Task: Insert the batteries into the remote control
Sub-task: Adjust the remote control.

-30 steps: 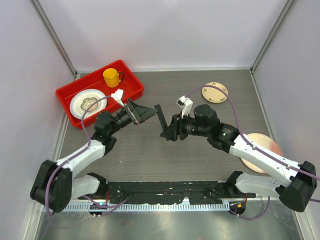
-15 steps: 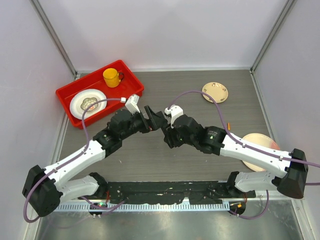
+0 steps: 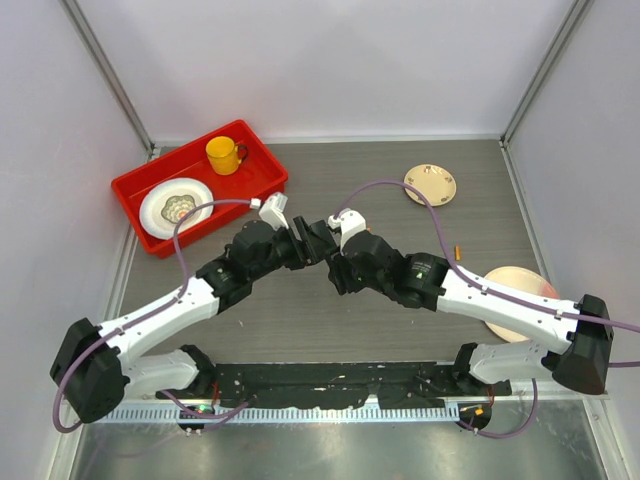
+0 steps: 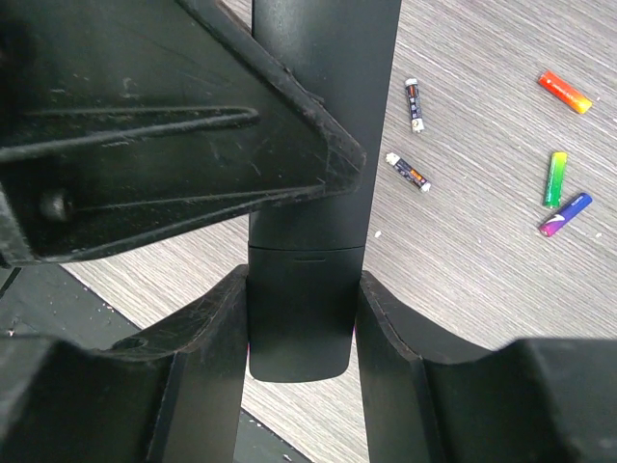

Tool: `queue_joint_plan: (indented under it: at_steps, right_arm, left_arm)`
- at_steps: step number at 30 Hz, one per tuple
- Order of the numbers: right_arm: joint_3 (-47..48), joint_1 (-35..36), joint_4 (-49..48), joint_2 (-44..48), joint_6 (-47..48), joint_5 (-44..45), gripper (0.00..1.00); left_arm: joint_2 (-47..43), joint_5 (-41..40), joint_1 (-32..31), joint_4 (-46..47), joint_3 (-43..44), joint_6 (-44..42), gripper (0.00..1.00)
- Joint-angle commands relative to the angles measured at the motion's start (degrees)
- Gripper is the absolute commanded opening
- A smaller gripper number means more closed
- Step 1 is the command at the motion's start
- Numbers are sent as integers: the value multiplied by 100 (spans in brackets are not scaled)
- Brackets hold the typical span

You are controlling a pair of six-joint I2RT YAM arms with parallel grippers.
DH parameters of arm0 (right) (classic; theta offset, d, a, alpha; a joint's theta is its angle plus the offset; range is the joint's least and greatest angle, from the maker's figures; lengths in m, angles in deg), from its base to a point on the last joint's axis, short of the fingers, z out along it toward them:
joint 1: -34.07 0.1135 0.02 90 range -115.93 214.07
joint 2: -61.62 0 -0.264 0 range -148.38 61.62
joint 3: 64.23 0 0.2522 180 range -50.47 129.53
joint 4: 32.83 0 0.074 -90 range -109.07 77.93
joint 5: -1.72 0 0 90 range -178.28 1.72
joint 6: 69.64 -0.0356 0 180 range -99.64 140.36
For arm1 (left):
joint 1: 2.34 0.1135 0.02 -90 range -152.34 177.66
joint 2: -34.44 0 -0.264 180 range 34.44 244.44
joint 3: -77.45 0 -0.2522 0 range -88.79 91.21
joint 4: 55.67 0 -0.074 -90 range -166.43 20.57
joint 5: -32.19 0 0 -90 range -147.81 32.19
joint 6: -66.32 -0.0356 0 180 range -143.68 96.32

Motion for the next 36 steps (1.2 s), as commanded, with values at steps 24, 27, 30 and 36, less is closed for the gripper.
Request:
queue_joint_plan:
  at_steps: [24,27,30,36]
  right_arm:
    - [193,88,-28,232,41,120,47]
    - [263,88,122,407,-72,23,75]
    - [158,88,131,679,-283,-82,82]
    - [-447,71,-527,1277,-1143,-179,86]
  left_arm:
    - [181,81,-165,1372,-341,188,0]
    - [-82,-314,-164,1469,-517,144,0]
    - [-381,-868,-156,1609,-736,100,0]
    - [-839,-1563,-156,2504,-1394,38,0]
